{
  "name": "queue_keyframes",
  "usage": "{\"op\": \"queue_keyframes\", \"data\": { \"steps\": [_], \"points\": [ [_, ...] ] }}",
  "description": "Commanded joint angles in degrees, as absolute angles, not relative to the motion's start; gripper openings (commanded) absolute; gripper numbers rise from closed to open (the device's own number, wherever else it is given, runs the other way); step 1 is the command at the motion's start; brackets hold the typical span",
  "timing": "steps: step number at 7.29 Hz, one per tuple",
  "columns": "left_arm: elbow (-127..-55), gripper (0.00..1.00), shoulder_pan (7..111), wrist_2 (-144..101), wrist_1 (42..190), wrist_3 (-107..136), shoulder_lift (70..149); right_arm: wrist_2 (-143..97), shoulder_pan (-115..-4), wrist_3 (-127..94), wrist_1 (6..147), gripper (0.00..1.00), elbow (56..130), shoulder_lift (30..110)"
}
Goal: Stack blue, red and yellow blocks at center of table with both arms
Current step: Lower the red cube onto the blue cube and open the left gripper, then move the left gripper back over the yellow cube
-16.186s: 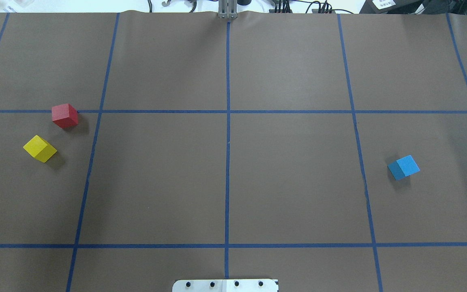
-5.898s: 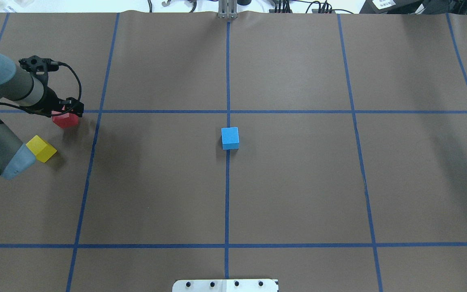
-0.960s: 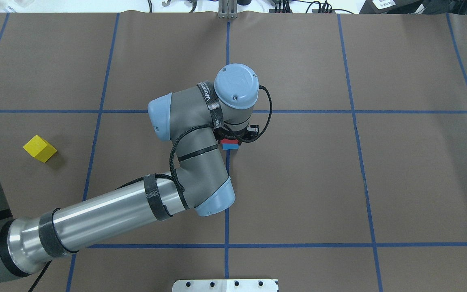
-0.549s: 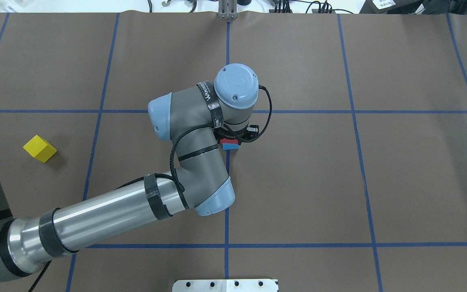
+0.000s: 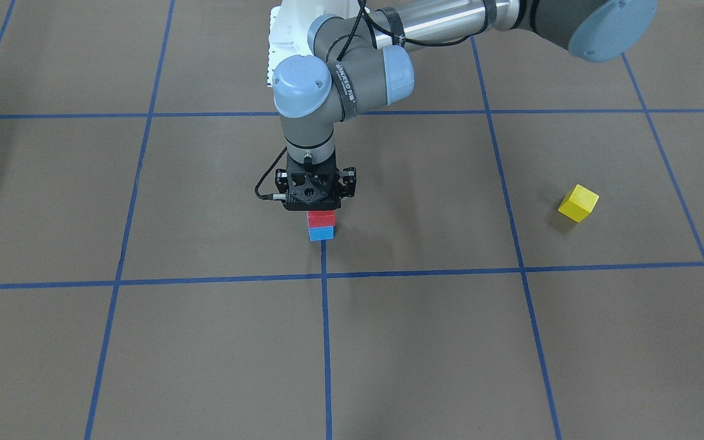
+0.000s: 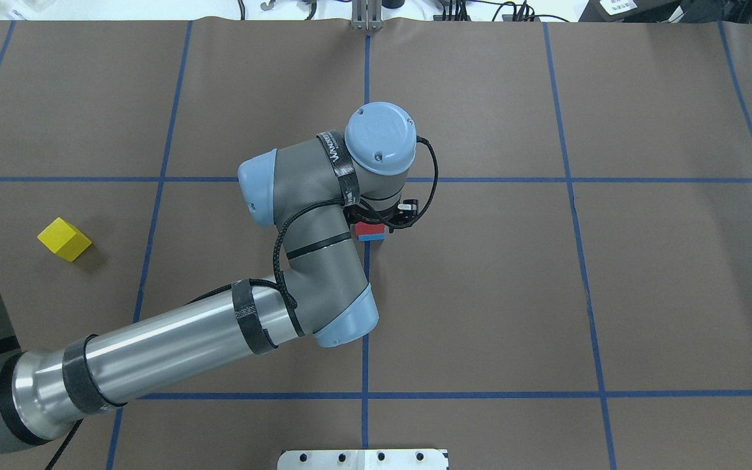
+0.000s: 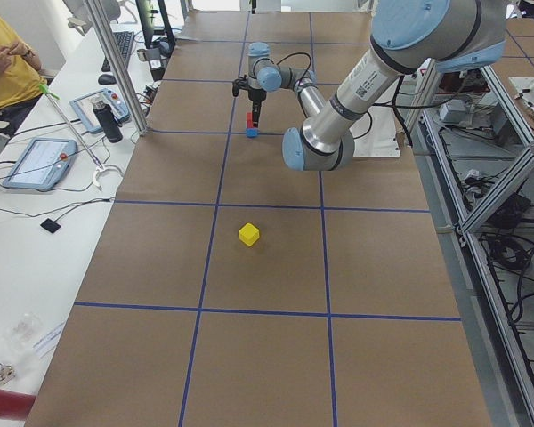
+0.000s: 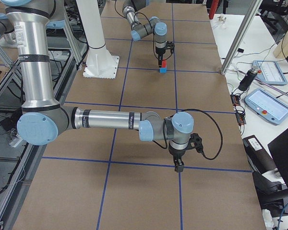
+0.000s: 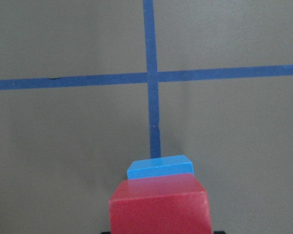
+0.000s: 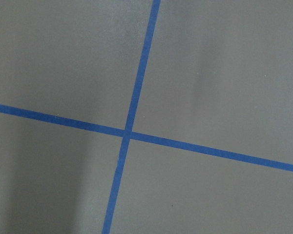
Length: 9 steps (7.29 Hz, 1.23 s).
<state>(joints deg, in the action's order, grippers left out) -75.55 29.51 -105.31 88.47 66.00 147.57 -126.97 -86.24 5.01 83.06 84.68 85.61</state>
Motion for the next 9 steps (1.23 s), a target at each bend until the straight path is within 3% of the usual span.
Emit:
{"op": "queue_keyframes", "data": {
  "steps": [1, 3, 6, 7, 9],
  "points": [
    [-77.68, 1.00, 30.23, -105.82, 88.42, 65.66, 147.48, -127.00, -86.31, 5.01, 83.06, 1.00, 84.73, 85.61],
    [-88.00, 1.00, 33.20, -109.84, 88.16, 62.87, 140.59, -127.09, -86.31, 5.10, 82.97, 1.00, 84.81, 85.69],
    [-114.44, 1.00, 38.65, -111.97, 80.60, 43.23, 117.25, -127.09, -86.31, 5.01, 82.97, 1.00, 85.17, 85.96],
    [-118.61, 1.00, 40.67, -111.97, 81.64, 36.19, 108.98, -127.09, -86.22, 5.01, 82.97, 1.00, 85.17, 85.96],
    [-119.18, 1.00, 44.46, -111.97, 89.33, 25.45, 97.53, -127.09, -86.22, 4.92, 82.97, 1.00, 85.25, 86.04]
  ]
}}
